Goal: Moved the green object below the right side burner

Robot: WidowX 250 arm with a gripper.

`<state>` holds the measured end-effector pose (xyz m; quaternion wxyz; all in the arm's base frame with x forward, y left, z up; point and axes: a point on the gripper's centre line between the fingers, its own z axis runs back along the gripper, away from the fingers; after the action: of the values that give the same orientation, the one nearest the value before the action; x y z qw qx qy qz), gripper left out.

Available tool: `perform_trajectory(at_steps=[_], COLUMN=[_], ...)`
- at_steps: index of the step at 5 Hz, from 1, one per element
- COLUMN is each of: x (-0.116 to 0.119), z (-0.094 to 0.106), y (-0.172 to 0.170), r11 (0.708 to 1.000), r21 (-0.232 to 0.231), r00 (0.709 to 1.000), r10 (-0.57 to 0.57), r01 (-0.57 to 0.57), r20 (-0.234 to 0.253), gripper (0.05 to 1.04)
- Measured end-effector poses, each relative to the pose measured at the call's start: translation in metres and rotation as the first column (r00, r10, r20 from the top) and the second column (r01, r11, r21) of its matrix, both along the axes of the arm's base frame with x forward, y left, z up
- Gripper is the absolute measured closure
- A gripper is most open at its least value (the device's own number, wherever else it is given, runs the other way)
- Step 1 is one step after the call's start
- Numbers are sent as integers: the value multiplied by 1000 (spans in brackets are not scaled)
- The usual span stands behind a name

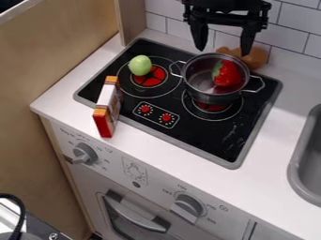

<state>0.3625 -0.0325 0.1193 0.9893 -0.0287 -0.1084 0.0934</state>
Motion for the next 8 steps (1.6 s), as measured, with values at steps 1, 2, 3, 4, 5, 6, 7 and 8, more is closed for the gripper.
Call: perform_trajectory(at_steps=[1, 2, 3, 4, 5, 6, 7, 8], x=[-3, -1, 0, 1, -4, -11, -18, -18], z=[-14, -20, -24, -13, -13, -13, -9, -10], y=[0, 16, 47, 75, 85, 93, 91, 90], r11=[1000, 997, 993, 990, 983, 976, 978, 977], r21=[0, -15, 1, 38, 93, 144, 143, 143], r00=[999, 996, 990, 987, 981, 979, 983, 983], r10=[-5, -76, -117, -134, -145, -143, -137, -139], r01=[5, 75, 117, 138, 158, 164, 154, 156], r20=[-43, -46, -79, -91, -130, -148, -120, -121], gripper=[91, 91, 91, 91, 91, 90, 91, 91])
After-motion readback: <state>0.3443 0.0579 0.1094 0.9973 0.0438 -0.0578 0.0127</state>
